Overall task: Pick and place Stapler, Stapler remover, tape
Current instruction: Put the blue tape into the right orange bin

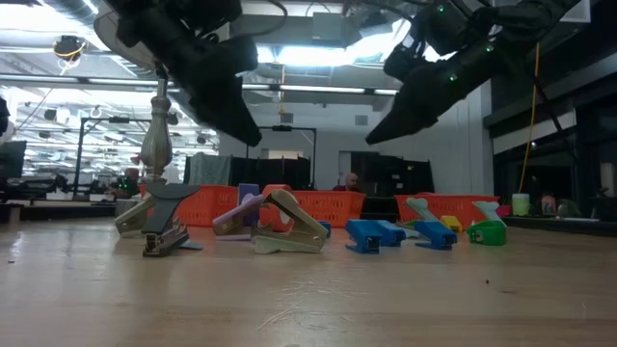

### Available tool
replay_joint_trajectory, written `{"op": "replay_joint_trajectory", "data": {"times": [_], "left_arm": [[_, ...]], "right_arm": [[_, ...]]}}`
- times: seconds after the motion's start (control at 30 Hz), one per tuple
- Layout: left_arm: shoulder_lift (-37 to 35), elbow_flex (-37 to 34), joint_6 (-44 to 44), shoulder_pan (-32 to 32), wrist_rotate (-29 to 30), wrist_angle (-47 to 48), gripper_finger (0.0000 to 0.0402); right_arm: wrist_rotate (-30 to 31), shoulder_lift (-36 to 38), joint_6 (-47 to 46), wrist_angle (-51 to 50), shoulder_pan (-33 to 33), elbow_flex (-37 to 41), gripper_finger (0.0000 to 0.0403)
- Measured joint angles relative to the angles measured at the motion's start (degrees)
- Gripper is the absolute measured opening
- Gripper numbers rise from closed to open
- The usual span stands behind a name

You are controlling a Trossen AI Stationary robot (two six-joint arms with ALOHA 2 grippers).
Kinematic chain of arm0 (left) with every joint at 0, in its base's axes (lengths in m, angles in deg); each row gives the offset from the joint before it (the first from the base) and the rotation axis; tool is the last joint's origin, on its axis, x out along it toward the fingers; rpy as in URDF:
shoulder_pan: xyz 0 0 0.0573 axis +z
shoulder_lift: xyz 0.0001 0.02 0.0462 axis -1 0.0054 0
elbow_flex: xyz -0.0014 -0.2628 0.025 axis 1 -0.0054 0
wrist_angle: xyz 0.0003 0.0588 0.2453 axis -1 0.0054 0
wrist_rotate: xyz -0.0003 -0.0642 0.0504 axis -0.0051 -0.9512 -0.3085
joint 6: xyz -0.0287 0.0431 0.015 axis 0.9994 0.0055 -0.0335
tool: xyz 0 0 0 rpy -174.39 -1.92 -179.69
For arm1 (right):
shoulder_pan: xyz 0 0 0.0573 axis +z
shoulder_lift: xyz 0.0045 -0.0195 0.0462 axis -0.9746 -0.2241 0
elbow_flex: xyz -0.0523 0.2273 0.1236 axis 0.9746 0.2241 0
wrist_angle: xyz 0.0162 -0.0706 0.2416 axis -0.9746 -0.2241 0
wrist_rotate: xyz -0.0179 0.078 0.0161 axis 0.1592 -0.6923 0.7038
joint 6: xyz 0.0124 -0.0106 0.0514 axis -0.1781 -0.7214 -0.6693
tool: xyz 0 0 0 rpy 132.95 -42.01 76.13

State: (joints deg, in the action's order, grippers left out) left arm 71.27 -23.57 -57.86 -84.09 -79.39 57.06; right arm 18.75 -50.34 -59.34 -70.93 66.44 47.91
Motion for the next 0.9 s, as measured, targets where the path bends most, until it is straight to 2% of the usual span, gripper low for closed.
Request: {"op": "replay_joint_trajectory", "data": {"times": [0.13,0.3,0.4,0.5,0.73,0.9], "left_arm": [[0.0,0.0,0.3,0.0,-0.2,2.0,0.0187],[0.0,0.0,-1.9,-0.2,-6.0,3.0,0.0187],[0.0,0.0,-3.7,-1.2,-7.1,4.0,0.0187],[0.0,0.0,-7.5,-2.3,-6.9,4.7,0.0187],[0.0,0.0,-23.6,-3.8,-4.1,4.7,0.0187],[0.0,0.0,-34.6,-3.7,-3.7,4.7,0.0187]], "right_arm": [[-1.2,0.0,0.3,1.3,0.0,0.0,0.0011],[-1.4,0.0,0.3,2.1,0.0,0.0,0.0006],[-1.4,0.0,0.1,2.2,0.0,0.0,0.0019],[-1.4,0.0,0.1,2.2,0.0,0.0,0.0052],[-1.4,0.0,0.0,2.2,0.0,0.0,0.0147],[-1.4,0.0,0.0,2.2,0.0,0.0,0.02]]}}
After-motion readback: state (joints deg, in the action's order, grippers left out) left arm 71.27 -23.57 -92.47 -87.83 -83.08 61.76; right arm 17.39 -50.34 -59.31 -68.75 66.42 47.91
